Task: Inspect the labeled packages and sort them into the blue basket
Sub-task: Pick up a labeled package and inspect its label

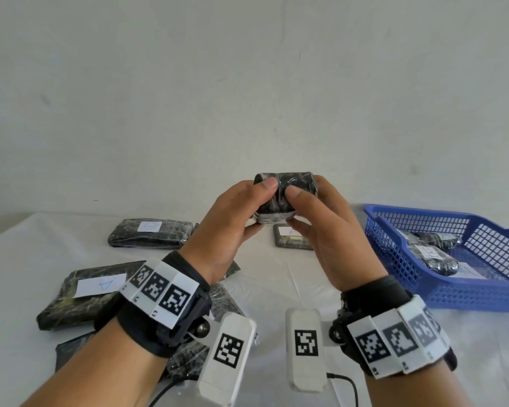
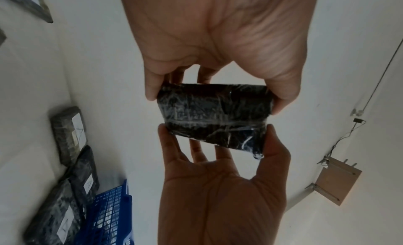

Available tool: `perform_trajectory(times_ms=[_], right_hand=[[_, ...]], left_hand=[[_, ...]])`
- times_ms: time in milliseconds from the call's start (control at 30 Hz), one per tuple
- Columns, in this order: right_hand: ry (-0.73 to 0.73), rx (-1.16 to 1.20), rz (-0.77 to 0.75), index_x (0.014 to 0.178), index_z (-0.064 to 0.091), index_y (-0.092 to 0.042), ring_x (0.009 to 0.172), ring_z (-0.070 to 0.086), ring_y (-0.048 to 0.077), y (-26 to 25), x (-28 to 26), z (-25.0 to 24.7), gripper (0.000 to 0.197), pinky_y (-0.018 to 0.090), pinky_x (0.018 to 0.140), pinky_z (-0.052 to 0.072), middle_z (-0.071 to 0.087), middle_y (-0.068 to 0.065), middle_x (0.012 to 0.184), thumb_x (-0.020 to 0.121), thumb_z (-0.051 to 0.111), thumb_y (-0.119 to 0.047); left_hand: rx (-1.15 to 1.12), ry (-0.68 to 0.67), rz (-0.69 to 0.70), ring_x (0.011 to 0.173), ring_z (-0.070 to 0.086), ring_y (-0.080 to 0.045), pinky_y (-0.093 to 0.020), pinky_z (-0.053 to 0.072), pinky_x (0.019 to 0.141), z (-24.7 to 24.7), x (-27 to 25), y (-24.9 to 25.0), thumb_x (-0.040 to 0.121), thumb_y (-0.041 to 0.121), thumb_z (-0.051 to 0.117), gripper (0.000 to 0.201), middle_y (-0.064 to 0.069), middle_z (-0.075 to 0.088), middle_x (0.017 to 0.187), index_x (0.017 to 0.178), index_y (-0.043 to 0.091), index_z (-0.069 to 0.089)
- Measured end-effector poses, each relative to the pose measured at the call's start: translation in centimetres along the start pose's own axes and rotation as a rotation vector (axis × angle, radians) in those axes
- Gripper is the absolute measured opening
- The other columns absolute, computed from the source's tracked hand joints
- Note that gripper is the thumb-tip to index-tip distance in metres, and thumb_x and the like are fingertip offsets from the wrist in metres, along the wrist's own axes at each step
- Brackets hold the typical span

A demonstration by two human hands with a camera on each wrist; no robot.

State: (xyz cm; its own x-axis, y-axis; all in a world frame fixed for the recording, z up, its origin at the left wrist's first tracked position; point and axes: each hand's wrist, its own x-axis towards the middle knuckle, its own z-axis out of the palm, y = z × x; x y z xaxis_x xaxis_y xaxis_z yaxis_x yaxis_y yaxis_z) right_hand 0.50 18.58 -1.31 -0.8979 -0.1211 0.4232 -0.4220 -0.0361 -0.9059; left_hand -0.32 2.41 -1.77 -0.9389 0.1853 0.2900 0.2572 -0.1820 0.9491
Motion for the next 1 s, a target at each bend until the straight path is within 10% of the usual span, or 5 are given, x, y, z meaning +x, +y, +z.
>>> perform_trajectory(times_ms=[300, 500, 667, 833, 1000], right_hand=[[0.099, -0.715, -0.306, 0.129, 0.052, -0.031, 0.129, 0.024, -0.028, -0.3, 0.1, -1.4, 0.08, -0.005, 0.1, 0.029, 0.02, -0.007, 0.151, 0.064, 0.097, -0.035], [-0.116, -0.871, -0.07, 0.152, 0.034, -0.048, 0.121, 0.047, -0.002, -2.5, -0.2, -4.5, 0.1, 0.009, 0.1, 0.045, 0.033, -0.012, 0.143, 0.073, 0.094, -0.034], [-0.204, -1.02, 0.124, 0.138, 0.056, -0.038, 0.103, 0.055, 0.003, -2.5, 0.8, -6.1, 0.074, 0.01, 0.072, 0.045, 0.048, -0.01, 0.119, 0.074, 0.092, -0.039], [-0.233, -1.026, 0.256, 0.147, 0.051, -0.035, 0.114, 0.055, 0.015, 0.8, 1.5, -7.0, 0.083, 0.026, 0.096, 0.048, 0.051, -0.002, 0.13, 0.075, 0.092, -0.036], [-0.339, -1.222, 0.475, 0.145, 0.057, -0.013, 0.126, 0.059, 0.028, 4.1, 2.2, -8.5, 0.058, 0.034, 0.104, 0.046, 0.061, 0.008, 0.14, 0.095, 0.074, -0.036]], left_hand=[[-0.124, 0.046, -0.106, 0.091, 0.075, -0.02, -0.034, 0.063, 0.074, 0.6, -0.2, 0.5, 0.086, 0.03, 0.074, 0.039, -0.013, 0.079, 0.109, 0.119, 0.01, 0.073], [0.135, -0.004, -0.093, 0.101, 0.075, -0.029, -0.046, 0.064, 0.087, -0.2, 0.2, 1.0, 0.094, 0.005, 0.071, 0.042, -0.012, 0.073, 0.12, 0.13, 0.026, 0.065], [0.7, -0.205, -0.093, 0.108, 0.063, -0.01, -0.026, 0.054, 0.089, 0.6, 1.5, 0.3, 0.064, 0.06, 0.088, 0.087, 0.004, 0.055, 0.127, 0.137, 0.033, 0.049], [1.489, -0.243, 0.024, 0.103, 0.056, -0.016, -0.038, 0.055, 0.089, 2.1, 3.9, -1.4, 0.074, 0.064, 0.081, 0.069, 0.005, 0.053, 0.113, 0.125, 0.025, 0.055], [1.706, -0.333, -0.086, 0.092, 0.05, -0.019, -0.034, 0.046, 0.076, 2.2, 7.0, -4.2, 0.083, 0.057, 0.077, 0.058, 0.003, 0.046, 0.102, 0.12, 0.017, 0.056]])
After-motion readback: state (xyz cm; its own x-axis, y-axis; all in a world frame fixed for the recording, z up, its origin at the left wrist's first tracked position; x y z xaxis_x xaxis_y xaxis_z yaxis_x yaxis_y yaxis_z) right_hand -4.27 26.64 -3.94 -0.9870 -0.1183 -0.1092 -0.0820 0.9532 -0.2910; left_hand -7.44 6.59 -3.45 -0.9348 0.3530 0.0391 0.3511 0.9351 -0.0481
